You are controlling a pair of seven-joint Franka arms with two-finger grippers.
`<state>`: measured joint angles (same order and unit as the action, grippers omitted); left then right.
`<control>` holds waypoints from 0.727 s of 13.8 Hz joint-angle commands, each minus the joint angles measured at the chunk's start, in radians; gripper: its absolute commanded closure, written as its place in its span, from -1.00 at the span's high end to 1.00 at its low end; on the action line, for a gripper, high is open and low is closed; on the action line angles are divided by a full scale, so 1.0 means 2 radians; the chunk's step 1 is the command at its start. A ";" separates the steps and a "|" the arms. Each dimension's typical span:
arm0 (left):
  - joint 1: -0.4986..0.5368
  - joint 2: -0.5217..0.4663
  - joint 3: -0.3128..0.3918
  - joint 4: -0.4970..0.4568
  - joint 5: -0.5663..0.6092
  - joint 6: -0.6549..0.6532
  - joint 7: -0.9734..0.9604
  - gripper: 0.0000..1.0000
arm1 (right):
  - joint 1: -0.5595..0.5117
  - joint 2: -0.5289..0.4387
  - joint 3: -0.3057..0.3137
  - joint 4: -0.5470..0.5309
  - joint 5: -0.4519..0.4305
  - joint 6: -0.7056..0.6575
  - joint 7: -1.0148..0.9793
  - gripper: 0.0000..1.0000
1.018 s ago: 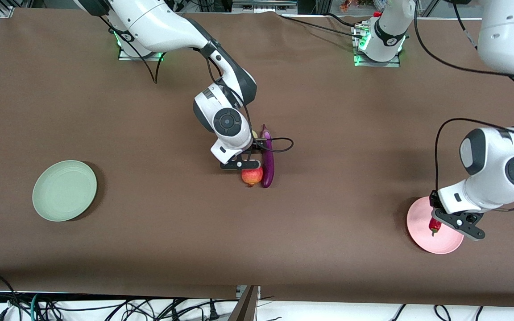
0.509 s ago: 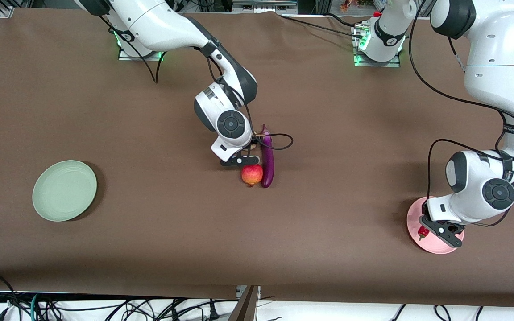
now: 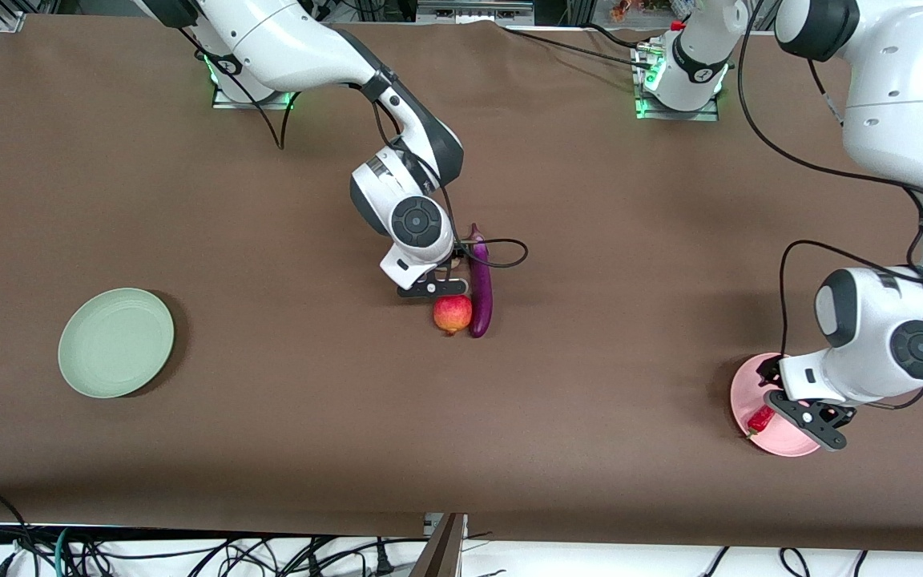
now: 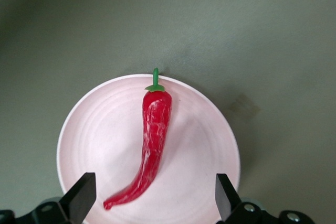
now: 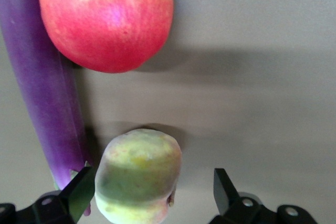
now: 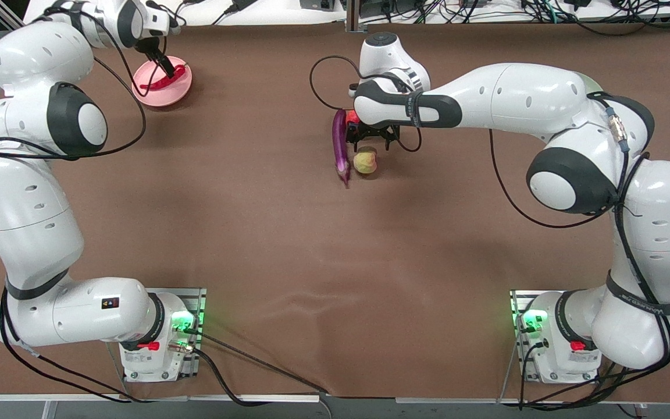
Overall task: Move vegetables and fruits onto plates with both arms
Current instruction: 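Carry the peach onto the green plate with the right gripper and release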
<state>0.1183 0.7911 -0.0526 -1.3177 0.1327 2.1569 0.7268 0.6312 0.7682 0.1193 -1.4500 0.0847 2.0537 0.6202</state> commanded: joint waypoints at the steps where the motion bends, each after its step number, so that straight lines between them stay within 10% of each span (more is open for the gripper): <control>1: -0.005 -0.063 -0.002 -0.008 -0.014 -0.077 -0.001 1.00 | 0.000 -0.003 0.002 -0.002 0.011 0.007 0.004 1.00; 10: -0.007 -0.161 -0.037 -0.008 -0.064 -0.247 -0.152 1.00 | 0.011 0.016 0.003 -0.006 0.013 0.020 0.007 0.84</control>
<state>0.1025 0.4934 -0.1140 -1.3082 0.0291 1.6943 0.4695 0.6474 0.8001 0.1250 -1.4543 0.0939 2.0771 0.6265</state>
